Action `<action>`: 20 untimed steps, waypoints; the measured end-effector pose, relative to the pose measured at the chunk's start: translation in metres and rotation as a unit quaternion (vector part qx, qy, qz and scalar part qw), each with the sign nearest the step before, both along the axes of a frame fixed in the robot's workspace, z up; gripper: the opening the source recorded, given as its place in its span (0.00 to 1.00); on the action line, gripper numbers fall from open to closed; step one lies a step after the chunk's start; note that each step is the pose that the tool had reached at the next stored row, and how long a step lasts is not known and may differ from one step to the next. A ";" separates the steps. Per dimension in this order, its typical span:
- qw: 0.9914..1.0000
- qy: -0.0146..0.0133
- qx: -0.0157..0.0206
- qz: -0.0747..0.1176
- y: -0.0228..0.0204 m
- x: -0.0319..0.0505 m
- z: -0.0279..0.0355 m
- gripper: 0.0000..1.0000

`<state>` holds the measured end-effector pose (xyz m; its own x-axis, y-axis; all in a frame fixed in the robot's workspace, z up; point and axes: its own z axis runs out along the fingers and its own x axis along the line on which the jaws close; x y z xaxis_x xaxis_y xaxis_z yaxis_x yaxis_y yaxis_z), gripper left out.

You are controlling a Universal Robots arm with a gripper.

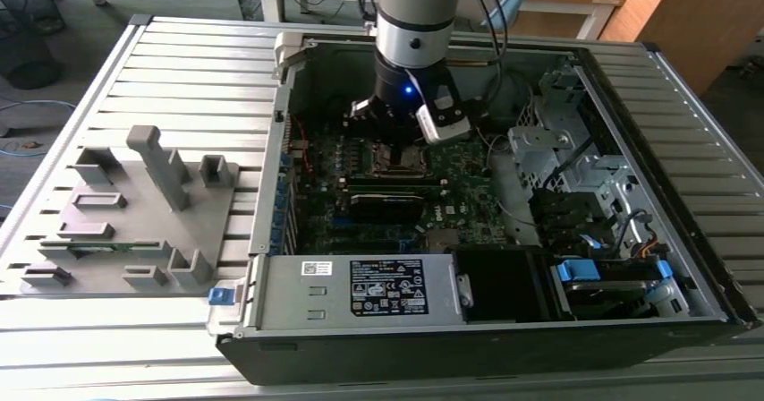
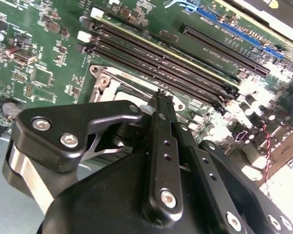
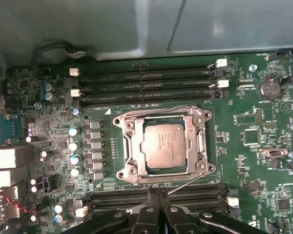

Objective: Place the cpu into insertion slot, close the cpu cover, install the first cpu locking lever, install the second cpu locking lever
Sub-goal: 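Install the second cpu locking lever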

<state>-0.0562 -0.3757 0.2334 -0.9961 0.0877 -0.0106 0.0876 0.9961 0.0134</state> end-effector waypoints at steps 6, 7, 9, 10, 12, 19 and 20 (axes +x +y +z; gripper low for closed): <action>1.000 0.000 -0.001 0.000 -0.0006 -0.0039 -0.0070 0.11; 1.000 0.000 -0.001 0.000 -0.0007 -0.0042 -0.0079 0.11; 1.000 0.000 -0.002 0.000 -0.0007 -0.0042 -0.0082 0.11; 1.000 0.000 -0.002 0.000 -0.0007 -0.0042 -0.0082 0.11; 1.000 0.000 -0.002 0.000 -0.0007 -0.0043 -0.0082 0.11; 1.000 0.000 -0.002 0.000 -0.0008 -0.0090 -0.0117 0.11; 1.000 0.000 -0.003 0.000 -0.0008 -0.0102 -0.0127 0.11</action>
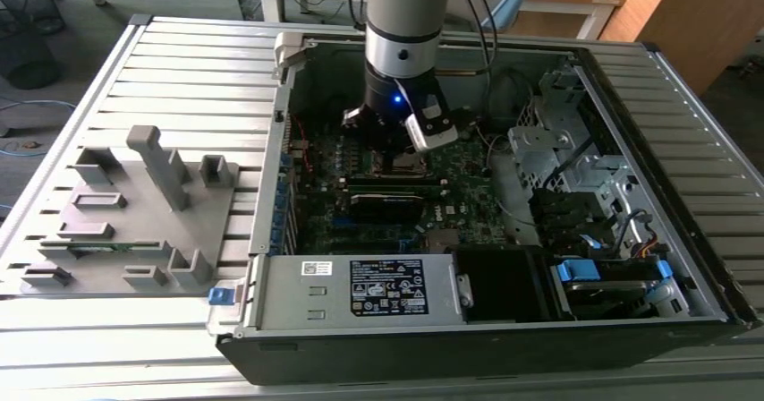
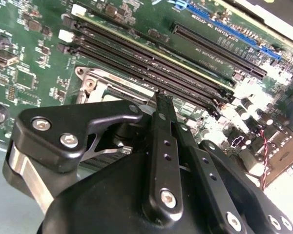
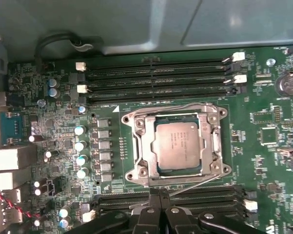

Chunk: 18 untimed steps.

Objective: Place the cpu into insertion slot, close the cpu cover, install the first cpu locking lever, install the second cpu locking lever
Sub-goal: 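Install the second cpu locking lever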

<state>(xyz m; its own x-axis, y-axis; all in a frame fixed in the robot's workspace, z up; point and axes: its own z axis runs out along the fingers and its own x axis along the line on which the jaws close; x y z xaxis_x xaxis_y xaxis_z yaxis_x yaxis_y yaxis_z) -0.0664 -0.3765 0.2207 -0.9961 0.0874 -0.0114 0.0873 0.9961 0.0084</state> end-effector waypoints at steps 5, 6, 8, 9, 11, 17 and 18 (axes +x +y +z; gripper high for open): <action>1.000 0.000 0.000 0.000 -0.0001 -0.0044 -0.0058 0.11; 1.000 0.000 -0.001 0.000 -0.0001 -0.0047 -0.0072 0.11; 1.000 0.000 -0.001 0.000 -0.0001 -0.0051 -0.0108 0.11; 1.000 0.000 -0.002 0.000 -0.0001 -0.0053 -0.0126 0.11; 1.000 0.000 -0.002 0.000 -0.0001 -0.0056 -0.0152 0.11; 1.000 0.000 -0.002 0.000 -0.0006 -0.0073 -0.0160 0.11; 1.000 0.000 -0.002 0.000 -0.0007 -0.0079 -0.0160 0.11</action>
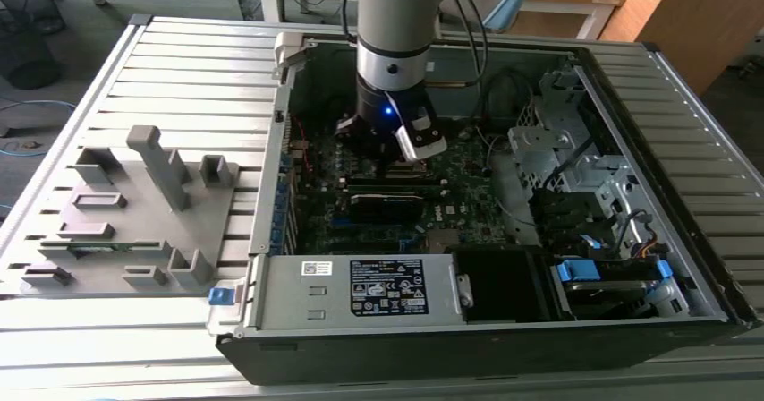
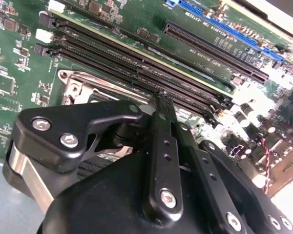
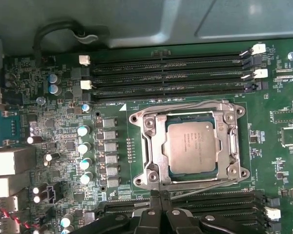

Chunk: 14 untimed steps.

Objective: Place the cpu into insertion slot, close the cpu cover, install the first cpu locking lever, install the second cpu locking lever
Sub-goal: 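Install the second cpu locking lever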

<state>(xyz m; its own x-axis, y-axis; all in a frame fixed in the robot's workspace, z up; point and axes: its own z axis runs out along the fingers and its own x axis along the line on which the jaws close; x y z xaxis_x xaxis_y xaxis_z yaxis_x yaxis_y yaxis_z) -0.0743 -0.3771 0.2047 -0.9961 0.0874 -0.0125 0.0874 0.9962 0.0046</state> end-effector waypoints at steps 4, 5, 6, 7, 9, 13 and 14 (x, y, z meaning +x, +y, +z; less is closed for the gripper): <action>1.000 -0.001 0.000 0.000 -0.0003 -0.0030 0.0000 0.11; 1.000 -0.001 0.000 0.000 -0.0004 -0.0040 -0.0001 0.11; 1.000 -0.001 0.000 0.000 -0.0005 -0.0048 -0.0003 0.11; 1.000 -0.001 0.002 0.000 -0.0006 -0.0054 -0.0005 0.11; 1.000 -0.002 0.005 0.000 -0.0007 -0.0060 -0.0012 0.11; 1.000 -0.002 0.014 0.000 -0.0009 -0.0065 -0.0027 0.11; 1.000 -0.002 0.016 0.000 -0.0009 -0.0067 -0.0029 0.11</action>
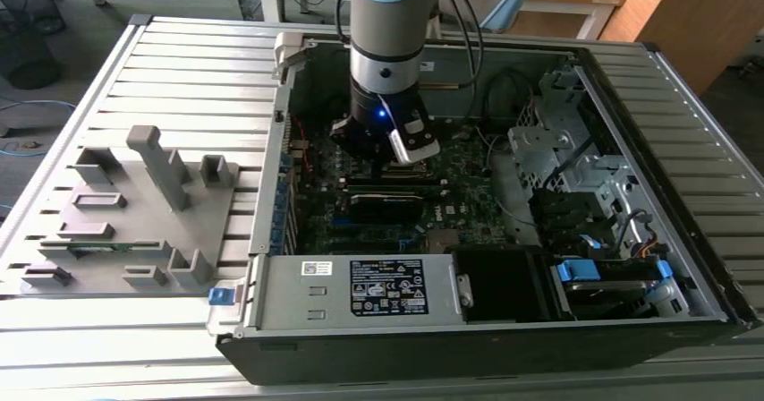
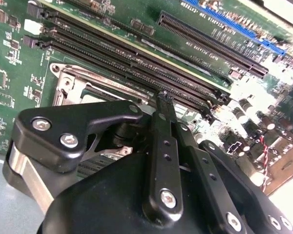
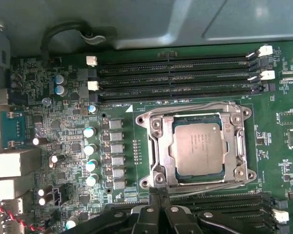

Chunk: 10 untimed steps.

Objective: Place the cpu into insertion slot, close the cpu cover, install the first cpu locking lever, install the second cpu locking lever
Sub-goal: 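Install the second cpu locking lever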

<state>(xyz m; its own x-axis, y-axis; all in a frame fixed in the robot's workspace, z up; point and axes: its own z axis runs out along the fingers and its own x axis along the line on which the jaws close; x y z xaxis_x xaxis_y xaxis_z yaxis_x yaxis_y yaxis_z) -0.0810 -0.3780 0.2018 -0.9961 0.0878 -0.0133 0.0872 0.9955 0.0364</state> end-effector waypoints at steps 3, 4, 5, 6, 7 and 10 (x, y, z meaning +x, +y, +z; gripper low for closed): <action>1.000 0.000 0.008 0.000 0.0000 -0.0006 -0.0009 0.11; 1.000 0.000 0.009 0.000 -0.0001 -0.0010 -0.0012 0.11; 1.000 -0.001 0.011 0.000 -0.0001 -0.0015 -0.0017 0.11; 1.000 -0.001 0.013 0.000 -0.0002 -0.0019 -0.0021 0.11; 1.000 -0.001 0.014 0.000 -0.0003 -0.0024 -0.0025 0.11; 1.000 -0.001 0.016 0.000 -0.0003 -0.0030 -0.0031 0.11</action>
<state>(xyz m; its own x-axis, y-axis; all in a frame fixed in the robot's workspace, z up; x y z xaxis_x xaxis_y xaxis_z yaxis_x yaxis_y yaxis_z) -0.0840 -0.3783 0.1987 -0.9960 0.0880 -0.0122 0.0869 0.9939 0.0674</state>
